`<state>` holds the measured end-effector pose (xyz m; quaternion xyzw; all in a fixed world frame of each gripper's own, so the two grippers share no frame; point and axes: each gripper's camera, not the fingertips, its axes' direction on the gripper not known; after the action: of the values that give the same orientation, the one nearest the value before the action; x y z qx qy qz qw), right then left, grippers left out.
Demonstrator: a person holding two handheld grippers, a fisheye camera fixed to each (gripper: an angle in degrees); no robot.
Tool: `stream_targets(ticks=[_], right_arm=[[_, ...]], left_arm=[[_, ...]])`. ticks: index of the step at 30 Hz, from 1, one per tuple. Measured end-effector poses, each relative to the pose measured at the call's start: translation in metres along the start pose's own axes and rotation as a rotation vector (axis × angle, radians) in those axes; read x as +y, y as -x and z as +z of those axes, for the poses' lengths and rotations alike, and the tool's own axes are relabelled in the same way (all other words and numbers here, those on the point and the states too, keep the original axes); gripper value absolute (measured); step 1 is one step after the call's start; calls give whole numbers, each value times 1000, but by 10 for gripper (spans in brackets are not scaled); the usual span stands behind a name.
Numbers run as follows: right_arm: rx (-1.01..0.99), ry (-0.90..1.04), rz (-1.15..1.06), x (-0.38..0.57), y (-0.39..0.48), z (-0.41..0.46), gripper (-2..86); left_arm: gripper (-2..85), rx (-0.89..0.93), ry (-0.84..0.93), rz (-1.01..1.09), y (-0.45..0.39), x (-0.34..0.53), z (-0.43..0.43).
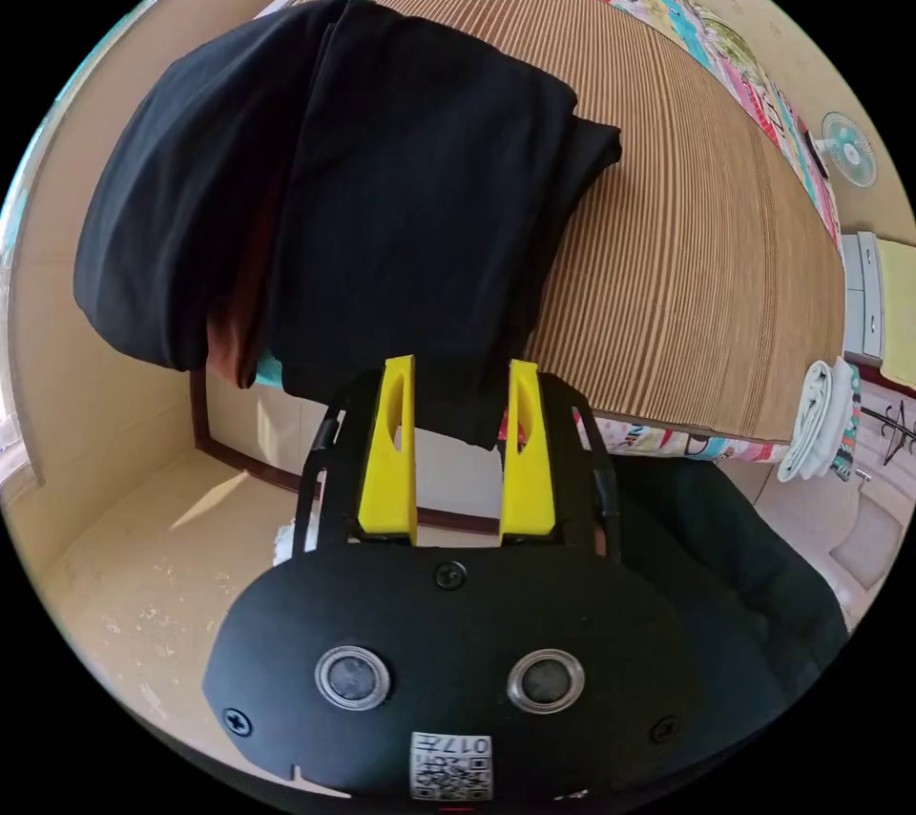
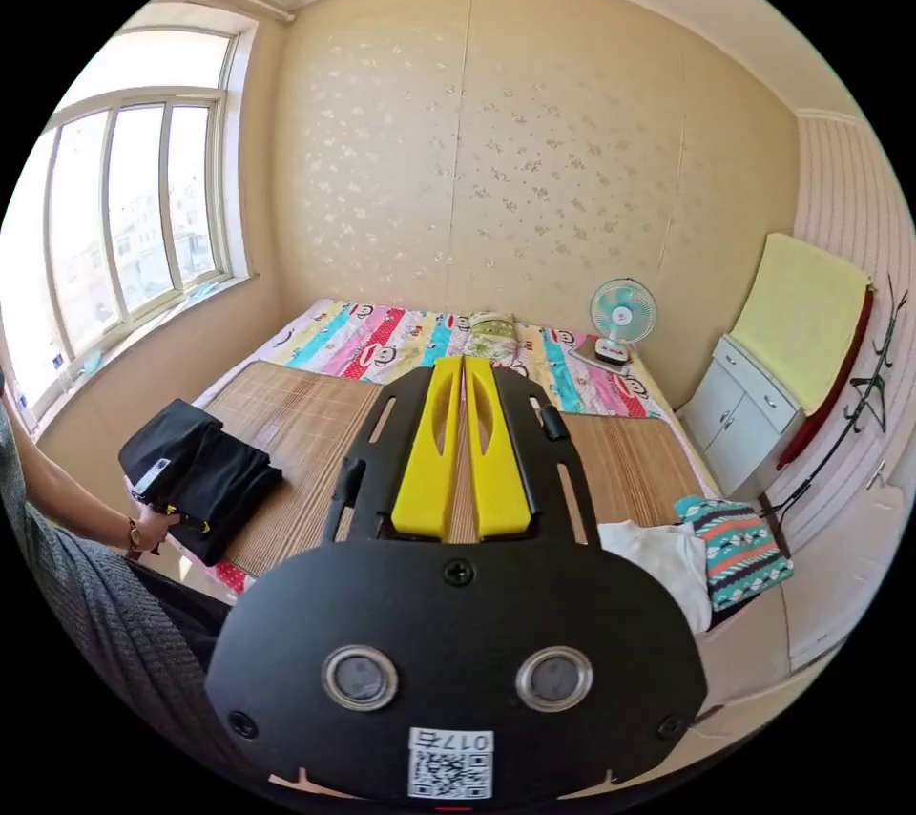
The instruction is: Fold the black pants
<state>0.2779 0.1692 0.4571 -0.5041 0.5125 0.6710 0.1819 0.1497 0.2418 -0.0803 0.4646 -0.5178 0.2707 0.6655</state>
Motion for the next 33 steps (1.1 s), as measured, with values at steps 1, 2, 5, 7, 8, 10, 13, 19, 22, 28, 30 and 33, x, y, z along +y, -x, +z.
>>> stream_targets(ticks=[1,2,5,7,8,10,13,19,22,28,30,33], right_arm=[[58,0,3,4,-3,-5,5],[103,5,19,7,-9,-8,4],[60,54,53,8,-32,-6,5],[-62,107,80,8,-51,4,4],[-137,138,128,9,-67,12,4],[-259,198,207,12,-94,27,4],[-468,414,344,21,-145,68,4],[-1084,558,523,53,-236,126,7],[-1195,489,535,48,-272,131,14],[-1206,597,394,25,-303,166,73],[-1247,618,402,25,-303,182,101],[-1409,723,520,41,-294,232,181]], left_arm=[[128,-11,18,-2,-3,-1,6],[119,-39,40,-17,-8,-1,14],[110,-62,47,4,-23,10,18],[95,-33,43,-5,-24,21,14],[76,38,47,-33,-17,27,10],[45,245,29,-122,6,39,-3],[22,699,-84,-132,39,67,-37],[8,1006,-499,195,10,113,-207],[2,1003,-687,378,-48,128,-302],[0,969,-941,637,-188,182,-460],[1,1043,-1036,748,-237,211,-506],[2,1182,-1107,957,-291,241,-550]])
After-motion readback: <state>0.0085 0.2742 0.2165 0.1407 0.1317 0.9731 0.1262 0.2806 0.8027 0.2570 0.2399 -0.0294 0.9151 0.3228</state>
